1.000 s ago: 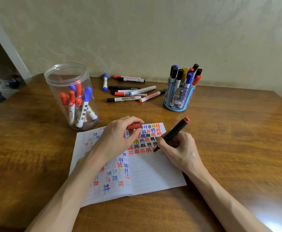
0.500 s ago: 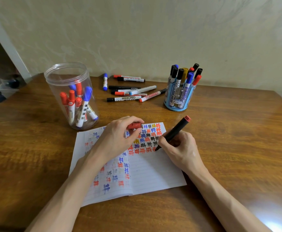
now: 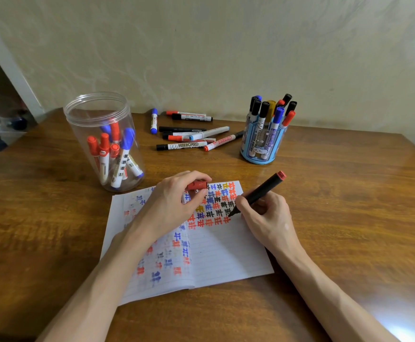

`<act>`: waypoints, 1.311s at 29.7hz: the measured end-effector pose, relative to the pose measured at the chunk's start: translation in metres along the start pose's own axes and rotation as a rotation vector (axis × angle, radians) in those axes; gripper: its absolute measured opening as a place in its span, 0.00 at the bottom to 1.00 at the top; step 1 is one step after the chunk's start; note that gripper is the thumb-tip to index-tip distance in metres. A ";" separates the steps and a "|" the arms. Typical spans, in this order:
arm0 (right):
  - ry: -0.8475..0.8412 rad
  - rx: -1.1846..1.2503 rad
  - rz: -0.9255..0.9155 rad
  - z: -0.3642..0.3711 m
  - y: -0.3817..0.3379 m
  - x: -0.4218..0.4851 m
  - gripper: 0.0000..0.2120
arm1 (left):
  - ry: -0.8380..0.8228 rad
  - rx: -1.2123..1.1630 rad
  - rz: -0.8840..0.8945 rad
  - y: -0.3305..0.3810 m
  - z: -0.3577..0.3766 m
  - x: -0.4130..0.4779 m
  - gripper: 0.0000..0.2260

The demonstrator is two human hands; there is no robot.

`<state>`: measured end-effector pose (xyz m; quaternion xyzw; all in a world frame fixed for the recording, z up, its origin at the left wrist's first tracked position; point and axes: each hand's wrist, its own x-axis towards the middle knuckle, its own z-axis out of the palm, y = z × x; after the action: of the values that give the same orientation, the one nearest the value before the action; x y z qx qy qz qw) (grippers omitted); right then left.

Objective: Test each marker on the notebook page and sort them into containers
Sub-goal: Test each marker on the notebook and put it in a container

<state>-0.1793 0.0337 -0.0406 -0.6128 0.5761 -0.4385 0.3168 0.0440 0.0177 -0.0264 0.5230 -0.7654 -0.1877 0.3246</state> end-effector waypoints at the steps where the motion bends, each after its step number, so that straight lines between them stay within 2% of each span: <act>1: -0.001 0.000 -0.001 0.000 0.000 0.000 0.06 | 0.000 -0.001 0.002 0.000 0.000 0.000 0.13; 17: -0.023 -0.014 0.010 0.000 -0.001 -0.001 0.07 | 0.008 0.010 0.003 0.002 0.000 0.000 0.14; 23: -0.080 -0.020 -0.017 0.000 -0.002 -0.002 0.05 | -0.002 -0.002 0.000 0.001 -0.001 0.000 0.15; 27: -0.024 0.090 0.027 -0.004 -0.006 0.000 0.04 | -0.036 -0.081 -0.011 0.004 -0.003 0.000 0.12; 31: -0.005 0.308 -0.006 -0.009 -0.014 0.000 0.04 | -0.053 -0.135 0.018 0.013 -0.006 -0.001 0.17; 33: -0.024 0.371 -0.017 -0.010 -0.014 -0.001 0.05 | -0.061 -0.153 0.013 0.013 -0.005 -0.001 0.16; 39: -0.092 0.406 -0.059 -0.007 -0.015 -0.003 0.06 | -0.058 -0.204 0.004 0.012 -0.003 -0.002 0.13</act>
<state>-0.1791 0.0395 -0.0249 -0.5724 0.4426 -0.5261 0.4468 0.0385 0.0240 -0.0178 0.4801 -0.7525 -0.2789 0.3543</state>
